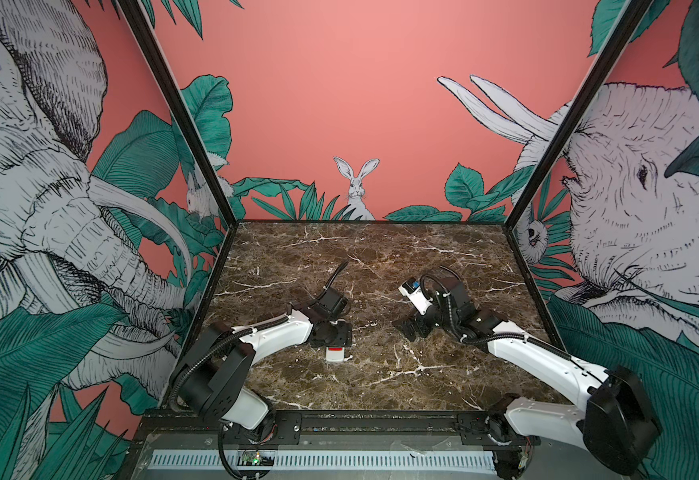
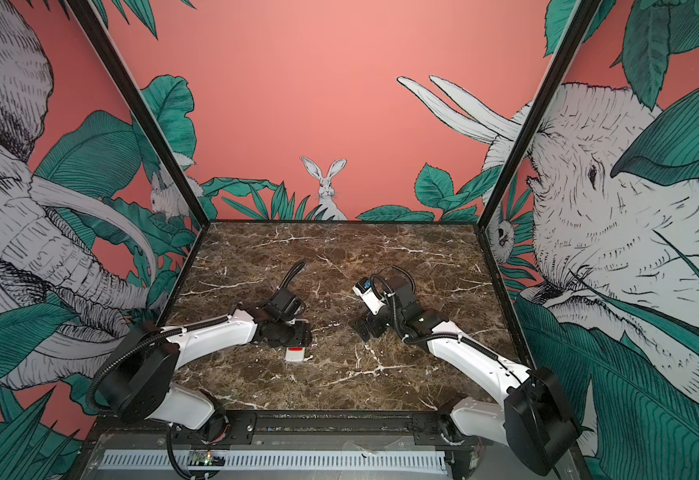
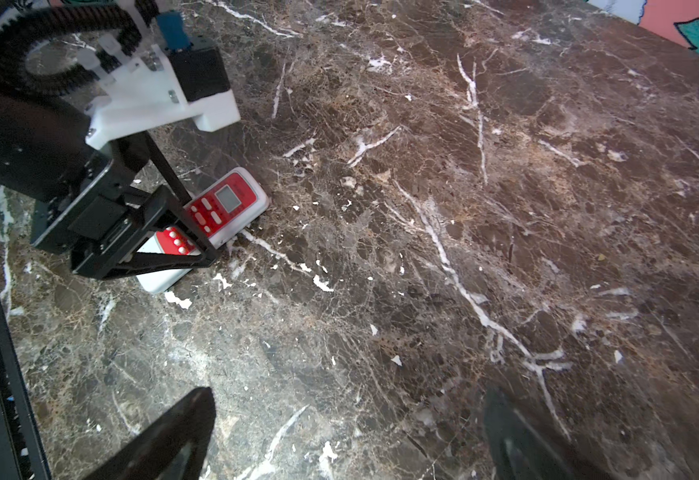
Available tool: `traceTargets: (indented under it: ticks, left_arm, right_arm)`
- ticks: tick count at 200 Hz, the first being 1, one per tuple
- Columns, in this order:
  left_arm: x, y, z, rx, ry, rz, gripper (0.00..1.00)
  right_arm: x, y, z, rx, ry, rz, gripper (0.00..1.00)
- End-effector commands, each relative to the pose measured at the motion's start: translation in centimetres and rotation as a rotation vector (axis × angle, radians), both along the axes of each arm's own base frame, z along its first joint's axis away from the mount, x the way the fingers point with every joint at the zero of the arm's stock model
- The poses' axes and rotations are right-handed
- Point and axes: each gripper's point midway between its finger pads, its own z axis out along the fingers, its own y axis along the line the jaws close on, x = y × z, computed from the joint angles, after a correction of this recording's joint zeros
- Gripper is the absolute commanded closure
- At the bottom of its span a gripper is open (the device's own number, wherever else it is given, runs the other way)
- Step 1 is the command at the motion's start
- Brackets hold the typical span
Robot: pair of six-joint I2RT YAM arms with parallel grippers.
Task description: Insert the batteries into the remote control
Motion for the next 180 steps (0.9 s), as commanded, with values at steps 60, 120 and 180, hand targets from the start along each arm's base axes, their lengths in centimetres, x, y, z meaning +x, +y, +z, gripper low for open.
traceTargets:
  ticks: [60, 120, 180]
  left_arm:
    - [-0.4, 4.8, 3.6, 0.160, -0.120, 0.010, 0.01]
    - [6.3, 12.0, 12.6, 0.251, -0.517, 0.264, 0.01]
    - [9.1, 19.1, 16.5, 0.609, -0.699, 0.451, 0.01]
  right_arm:
    - [2.9, -6.5, 2.8, -0.085, -0.220, -0.337, 0.01]
    - [5.8, -16.8, 4.5, -0.117, -0.411, -0.818, 0.01]
    - [6.9, -23.4, 2.4, -0.125, -0.466, -1.089, 0.01]
